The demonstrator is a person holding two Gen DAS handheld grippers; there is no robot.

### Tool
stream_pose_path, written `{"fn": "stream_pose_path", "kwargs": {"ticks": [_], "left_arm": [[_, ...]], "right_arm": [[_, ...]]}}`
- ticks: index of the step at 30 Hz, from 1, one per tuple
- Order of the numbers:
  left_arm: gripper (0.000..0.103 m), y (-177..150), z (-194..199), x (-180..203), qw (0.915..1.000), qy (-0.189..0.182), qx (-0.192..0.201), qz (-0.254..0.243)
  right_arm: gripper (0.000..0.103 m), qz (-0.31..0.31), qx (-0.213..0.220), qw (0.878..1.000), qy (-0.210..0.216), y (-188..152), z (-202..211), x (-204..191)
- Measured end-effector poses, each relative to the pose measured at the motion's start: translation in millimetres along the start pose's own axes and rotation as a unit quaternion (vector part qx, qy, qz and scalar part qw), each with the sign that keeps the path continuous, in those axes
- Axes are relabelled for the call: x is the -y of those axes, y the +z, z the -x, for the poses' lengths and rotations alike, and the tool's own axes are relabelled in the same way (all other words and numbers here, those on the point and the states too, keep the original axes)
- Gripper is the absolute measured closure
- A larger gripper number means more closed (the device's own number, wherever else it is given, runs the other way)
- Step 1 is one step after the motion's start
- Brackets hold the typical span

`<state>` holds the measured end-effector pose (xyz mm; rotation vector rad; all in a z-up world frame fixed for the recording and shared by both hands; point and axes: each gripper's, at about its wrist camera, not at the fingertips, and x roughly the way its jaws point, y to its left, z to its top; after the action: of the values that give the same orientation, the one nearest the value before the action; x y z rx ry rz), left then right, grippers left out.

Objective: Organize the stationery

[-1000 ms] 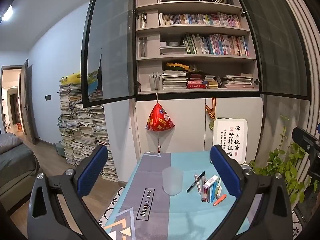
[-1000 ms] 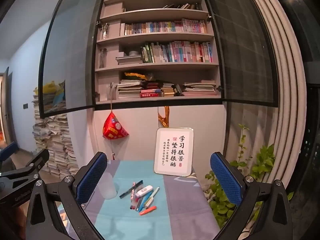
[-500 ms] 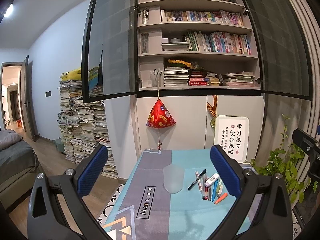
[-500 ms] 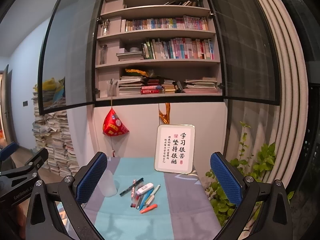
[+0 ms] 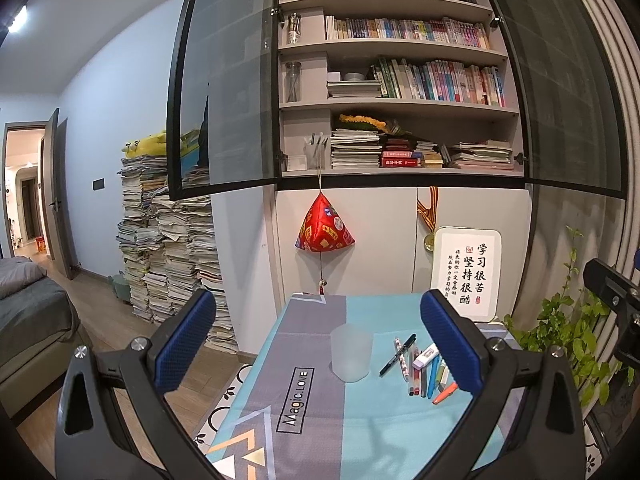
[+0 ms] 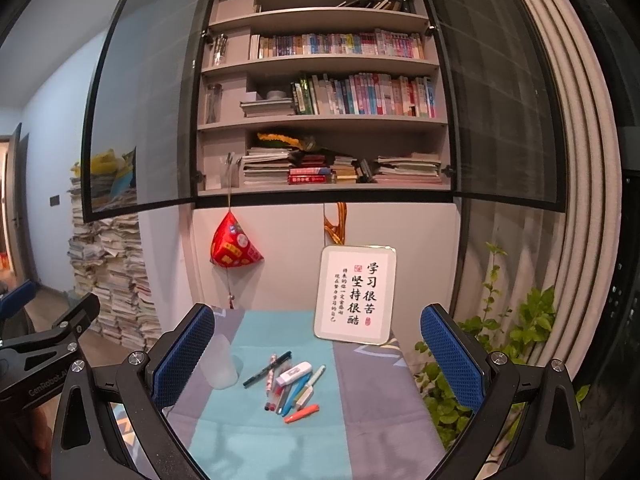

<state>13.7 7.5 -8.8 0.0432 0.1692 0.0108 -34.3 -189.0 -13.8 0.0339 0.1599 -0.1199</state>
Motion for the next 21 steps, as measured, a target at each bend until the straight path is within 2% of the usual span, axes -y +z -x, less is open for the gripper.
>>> {"fn": "stream_pose_path", "kwargs": {"ticks": [21], "left_arm": [[0.001, -4.0, -10.4, -3.1, 0.9999, -0.001, -0.015, 0.000]], "right_arm": [[0.000, 0.006, -0.020, 1.000, 0.005, -1.0, -15.9, -8.7]]}}
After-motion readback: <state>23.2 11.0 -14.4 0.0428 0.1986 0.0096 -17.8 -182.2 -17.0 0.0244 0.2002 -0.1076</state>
